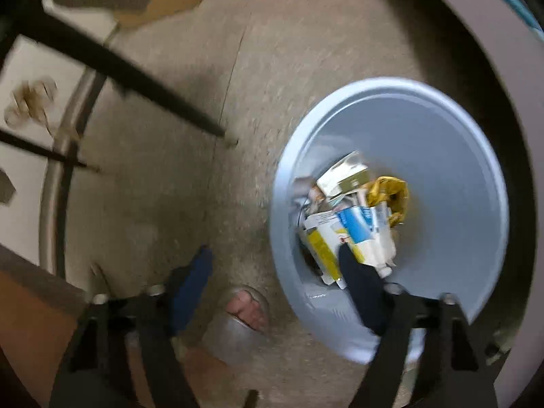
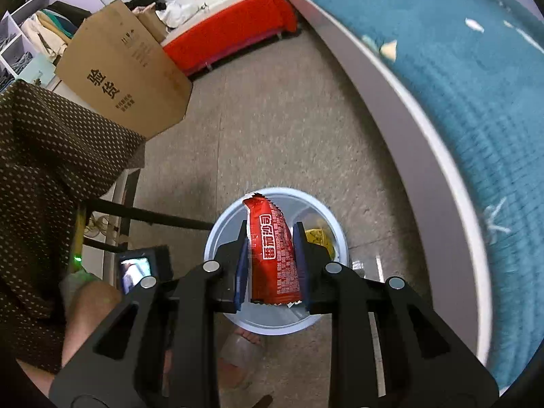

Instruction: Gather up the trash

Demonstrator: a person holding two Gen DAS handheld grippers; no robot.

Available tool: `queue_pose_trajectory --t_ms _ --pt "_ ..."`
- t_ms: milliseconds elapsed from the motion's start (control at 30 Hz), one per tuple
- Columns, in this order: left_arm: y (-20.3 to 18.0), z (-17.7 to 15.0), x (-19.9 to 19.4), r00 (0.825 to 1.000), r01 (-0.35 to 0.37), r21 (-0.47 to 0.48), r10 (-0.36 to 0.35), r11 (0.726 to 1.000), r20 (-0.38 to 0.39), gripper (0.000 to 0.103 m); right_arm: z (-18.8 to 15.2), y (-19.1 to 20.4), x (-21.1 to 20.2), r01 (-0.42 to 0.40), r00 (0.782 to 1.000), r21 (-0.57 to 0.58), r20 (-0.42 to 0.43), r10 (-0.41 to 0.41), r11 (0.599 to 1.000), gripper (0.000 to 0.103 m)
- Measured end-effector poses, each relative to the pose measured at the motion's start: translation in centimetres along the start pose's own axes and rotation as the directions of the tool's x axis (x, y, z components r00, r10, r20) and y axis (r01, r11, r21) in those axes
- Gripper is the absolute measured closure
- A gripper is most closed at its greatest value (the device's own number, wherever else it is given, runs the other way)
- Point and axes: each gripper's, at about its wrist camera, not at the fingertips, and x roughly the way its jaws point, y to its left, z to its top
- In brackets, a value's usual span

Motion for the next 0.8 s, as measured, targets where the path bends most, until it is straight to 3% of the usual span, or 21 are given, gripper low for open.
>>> queue_pose_trajectory --t_ms 33,67,133,367,633,800 --pt "0.1 0.0 0.8 1.000 0.013 -0.014 -0.014 1.000 -0.016 0.045 -0.2 -0.2 0.5 0.000 1.000 0.001 -0.007 0.000 1.000 0.079" --pt "-0.1 -0.2 1.6 0.998 0.036 -0.020 -0.037 0.999 -0.041 0.063 -0.3 -0.5 1.0 0.001 1.000 0.005 -0.013 -0.001 1.000 0.079" --pt "-0.3 -0.6 2.8 0.992 0.068 -0.030 -0.071 0.997 -0.100 0.086 -0.5 -0.9 1.7 -0.002 1.000 0.019 -0.022 0.003 1.000 0.079" --pt "-0.1 -3.8 1.7 0.980 0.128 -0.105 -0.142 0.986 -0.137 0.085 -1.1 -1.1 2.7 0.011 0.999 0.022 -0.045 -0.010 1.000 0.079" --pt "0.1 -10.1 0.3 0.958 0.160 -0.169 -0.194 0.973 -0.213 0.082 -3.7 0.5 3.2 0.037 0.995 -0.015 -0.090 -0.038 0.999 0.079" --pt "-0.2 -8.7 -0.3 0.958 0.189 -0.153 -0.216 0.970 -0.188 0.082 -5.3 1.4 5.4 0.038 0.989 -0.037 -0.144 -0.043 0.999 0.079"
